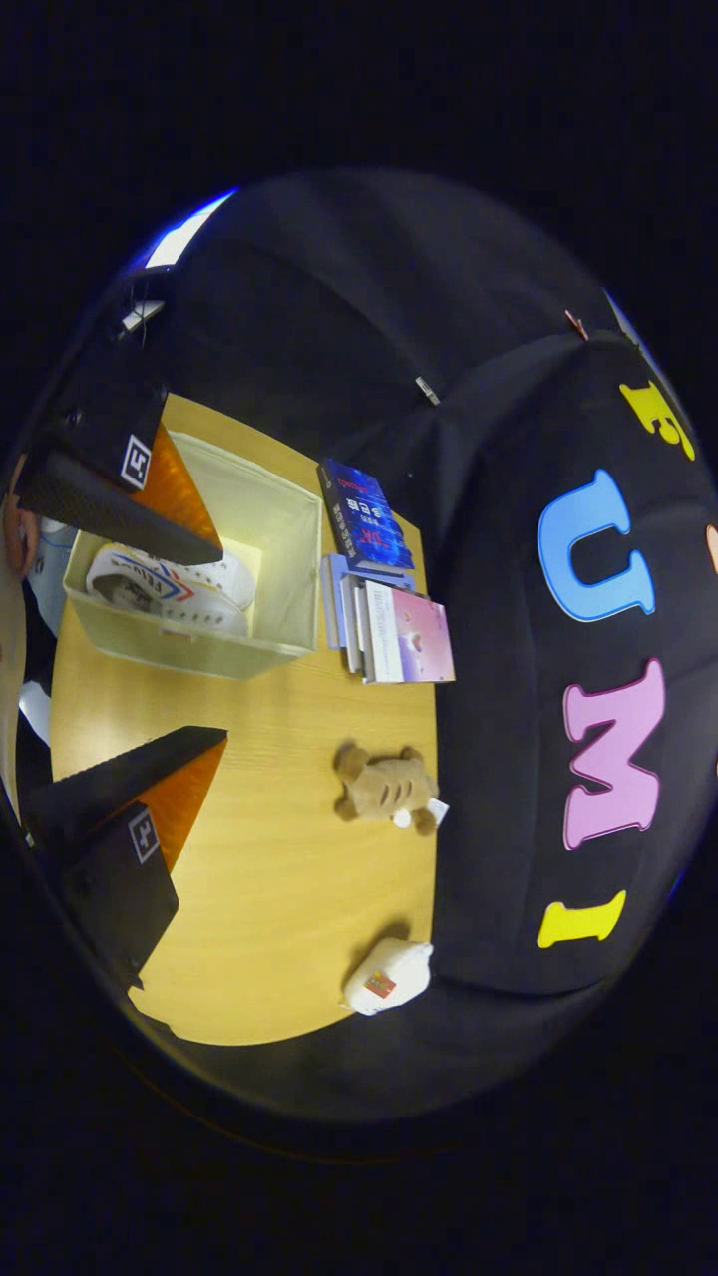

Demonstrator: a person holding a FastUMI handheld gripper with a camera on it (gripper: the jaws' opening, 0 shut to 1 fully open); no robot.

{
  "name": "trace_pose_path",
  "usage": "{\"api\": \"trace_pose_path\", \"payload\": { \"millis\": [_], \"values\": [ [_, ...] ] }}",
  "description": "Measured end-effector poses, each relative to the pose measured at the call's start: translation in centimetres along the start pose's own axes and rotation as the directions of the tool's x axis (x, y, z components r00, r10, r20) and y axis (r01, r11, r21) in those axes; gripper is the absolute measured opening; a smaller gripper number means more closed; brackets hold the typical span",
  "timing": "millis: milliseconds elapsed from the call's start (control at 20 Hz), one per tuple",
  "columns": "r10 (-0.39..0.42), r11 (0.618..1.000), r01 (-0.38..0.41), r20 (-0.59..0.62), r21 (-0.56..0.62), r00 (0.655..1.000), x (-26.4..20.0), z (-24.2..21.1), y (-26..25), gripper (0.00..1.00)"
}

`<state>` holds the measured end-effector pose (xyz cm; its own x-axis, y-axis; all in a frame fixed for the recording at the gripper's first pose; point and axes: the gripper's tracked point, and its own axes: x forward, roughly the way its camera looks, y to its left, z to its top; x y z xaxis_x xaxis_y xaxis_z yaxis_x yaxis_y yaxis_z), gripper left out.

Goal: Open the storage box then place both shoes into the box .Put the left shoe in first, then the right shoe, with the right side of both shoes facing outward in a uniform manner.

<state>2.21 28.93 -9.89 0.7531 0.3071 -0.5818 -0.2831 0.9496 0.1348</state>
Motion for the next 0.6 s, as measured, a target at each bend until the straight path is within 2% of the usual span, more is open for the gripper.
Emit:
{"api": "trace_pose_path", "payload": {
  "millis": [150, 250, 450, 600],
  "values": [
    [-0.006, 0.997, 0.015, 0.126, -0.070, 0.992, -2.9, 3.4, -3.3, 0.99],
    [0.004, 0.995, 0.020, 0.230, -0.102, 0.973, -5.0, 6.2, -5.3, 0.99],
    [0.019, 0.990, 0.040, 0.420, -0.132, 0.908, -9.7, 11.0, -9.0, 0.99],
    [0.037, 0.990, 0.041, 0.519, -0.138, 0.854, -12.7, 13.0, -11.1, 0.99]
  ]
}}
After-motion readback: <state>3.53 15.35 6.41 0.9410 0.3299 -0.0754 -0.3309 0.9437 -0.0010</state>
